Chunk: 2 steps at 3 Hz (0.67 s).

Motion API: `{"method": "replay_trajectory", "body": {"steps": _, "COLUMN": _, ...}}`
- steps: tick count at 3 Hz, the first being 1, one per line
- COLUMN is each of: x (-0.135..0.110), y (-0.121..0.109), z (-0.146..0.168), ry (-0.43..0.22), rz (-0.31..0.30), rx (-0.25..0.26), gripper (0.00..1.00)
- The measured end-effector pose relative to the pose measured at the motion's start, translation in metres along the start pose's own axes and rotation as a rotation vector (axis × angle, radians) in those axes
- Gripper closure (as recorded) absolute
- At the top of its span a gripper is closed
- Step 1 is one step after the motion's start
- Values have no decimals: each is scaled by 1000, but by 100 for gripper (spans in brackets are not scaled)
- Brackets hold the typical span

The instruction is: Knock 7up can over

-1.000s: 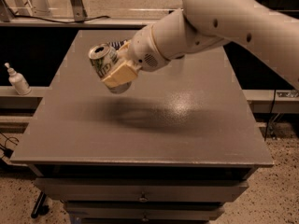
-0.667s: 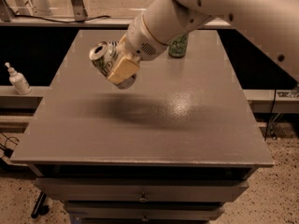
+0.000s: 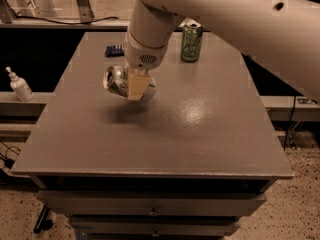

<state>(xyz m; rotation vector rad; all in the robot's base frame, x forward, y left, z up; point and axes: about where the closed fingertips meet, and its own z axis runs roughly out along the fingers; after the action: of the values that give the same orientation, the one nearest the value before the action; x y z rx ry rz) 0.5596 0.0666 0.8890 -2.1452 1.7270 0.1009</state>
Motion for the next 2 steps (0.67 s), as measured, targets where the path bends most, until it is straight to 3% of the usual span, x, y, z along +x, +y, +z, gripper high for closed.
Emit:
{"method": "replay_trajectory", "body": {"steps": 1, "x": 13, "y": 0, "z": 15, "ry": 148, "rz": -53, "rx": 17, "gripper": 100}}
{"method": "replay_trajectory", "body": {"steps": 2, "x": 18, "y": 5, "z": 28, "ry": 228, "rz": -72, "rx": 17, "gripper": 81}}
